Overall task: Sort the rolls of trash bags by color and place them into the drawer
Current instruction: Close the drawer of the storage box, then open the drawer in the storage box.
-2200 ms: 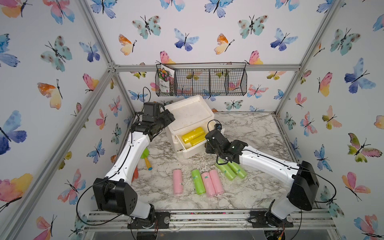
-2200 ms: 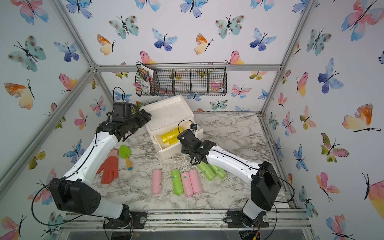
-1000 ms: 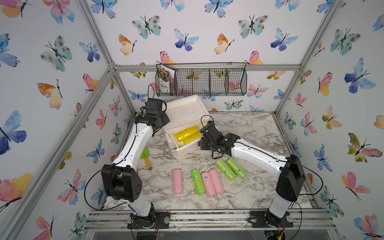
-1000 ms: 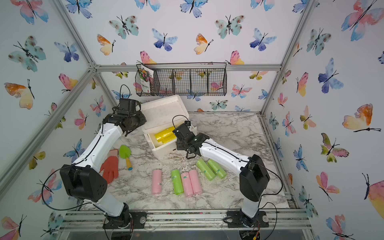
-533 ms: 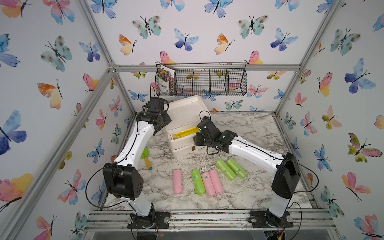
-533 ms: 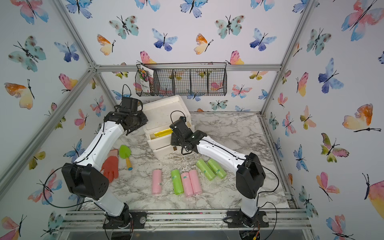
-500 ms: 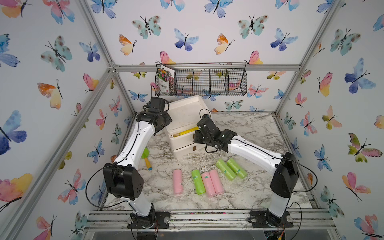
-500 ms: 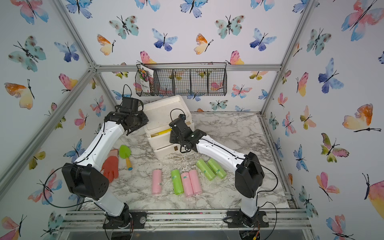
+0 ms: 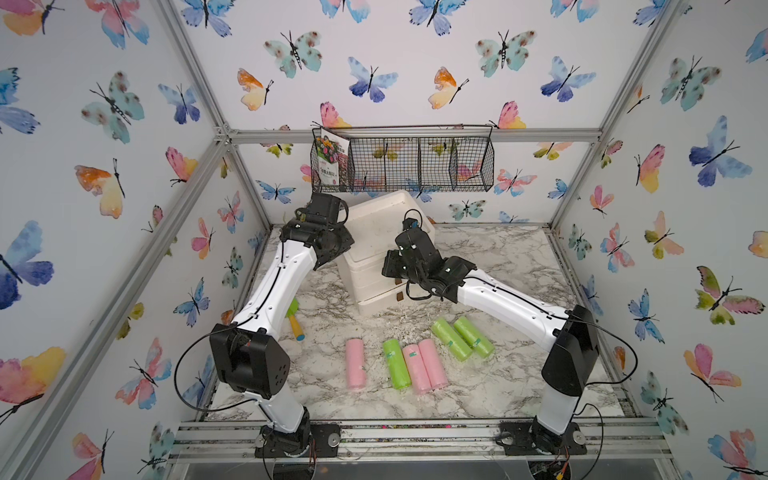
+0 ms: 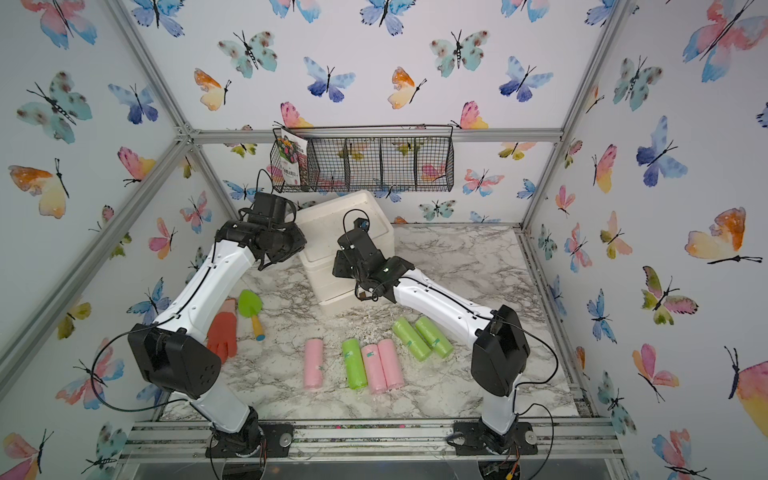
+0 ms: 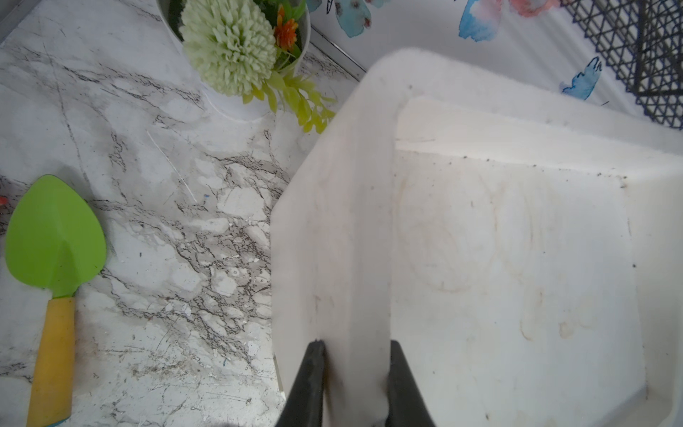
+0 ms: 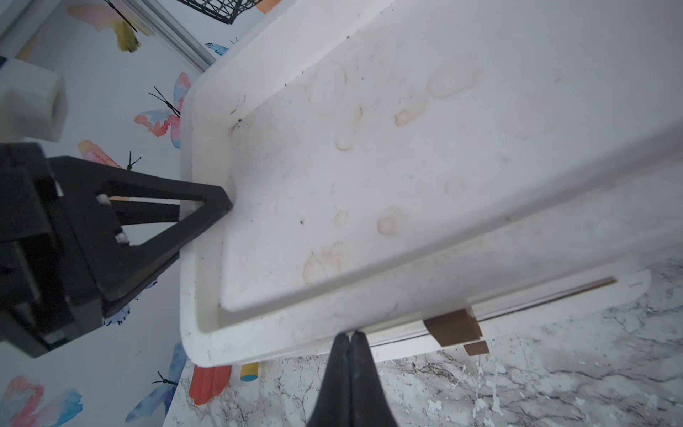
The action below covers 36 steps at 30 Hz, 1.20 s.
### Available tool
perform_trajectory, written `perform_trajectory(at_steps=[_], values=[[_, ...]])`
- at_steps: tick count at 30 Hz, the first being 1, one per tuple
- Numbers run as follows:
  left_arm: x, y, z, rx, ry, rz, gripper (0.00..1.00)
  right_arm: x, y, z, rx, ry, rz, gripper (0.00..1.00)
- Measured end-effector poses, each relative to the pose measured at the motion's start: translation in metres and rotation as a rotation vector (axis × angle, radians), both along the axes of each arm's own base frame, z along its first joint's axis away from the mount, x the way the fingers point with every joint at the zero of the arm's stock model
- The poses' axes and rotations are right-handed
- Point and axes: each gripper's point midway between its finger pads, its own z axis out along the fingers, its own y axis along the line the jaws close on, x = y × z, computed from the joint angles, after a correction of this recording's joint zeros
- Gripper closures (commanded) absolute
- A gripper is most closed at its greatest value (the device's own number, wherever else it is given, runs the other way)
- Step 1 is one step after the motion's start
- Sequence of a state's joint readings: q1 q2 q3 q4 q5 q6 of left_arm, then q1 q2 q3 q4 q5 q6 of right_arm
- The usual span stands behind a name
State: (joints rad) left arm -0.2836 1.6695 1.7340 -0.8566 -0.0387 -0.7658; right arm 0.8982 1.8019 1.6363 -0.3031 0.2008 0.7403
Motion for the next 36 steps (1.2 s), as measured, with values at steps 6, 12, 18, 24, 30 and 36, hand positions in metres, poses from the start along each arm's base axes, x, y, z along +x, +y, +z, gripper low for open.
perform_trajectory(at_steps=[6, 12, 18, 24, 30, 36], values=[[-0.016, -0.018, 0.001, -0.049, 0.01, -0.04, 0.94, -0.024, -0.045, 0.006, 0.042, -0.019, -0.056, 0.63], [-0.034, -0.026, 0.001, -0.082, 0.021, -0.058, 0.96, -0.049, -0.087, -0.022, 0.071, 0.027, -0.121, 0.55], [-0.036, -0.027, 0.001, -0.088, 0.022, -0.053, 0.96, -0.065, -0.108, -0.084, 0.077, 0.137, -0.16, 0.53], [-0.035, -0.027, 0.001, -0.093, 0.02, -0.047, 0.96, -0.073, -0.11, -0.121, 0.141, 0.202, -0.152, 0.52], [-0.035, -0.027, 0.001, -0.093, 0.02, -0.047, 0.96, -0.061, -0.099, -0.126, 0.282, 0.19, -0.102, 0.45], [-0.035, -0.027, 0.001, -0.095, 0.016, -0.048, 0.96, -0.053, -0.084, -0.131, 0.359, 0.172, -0.035, 0.41]])
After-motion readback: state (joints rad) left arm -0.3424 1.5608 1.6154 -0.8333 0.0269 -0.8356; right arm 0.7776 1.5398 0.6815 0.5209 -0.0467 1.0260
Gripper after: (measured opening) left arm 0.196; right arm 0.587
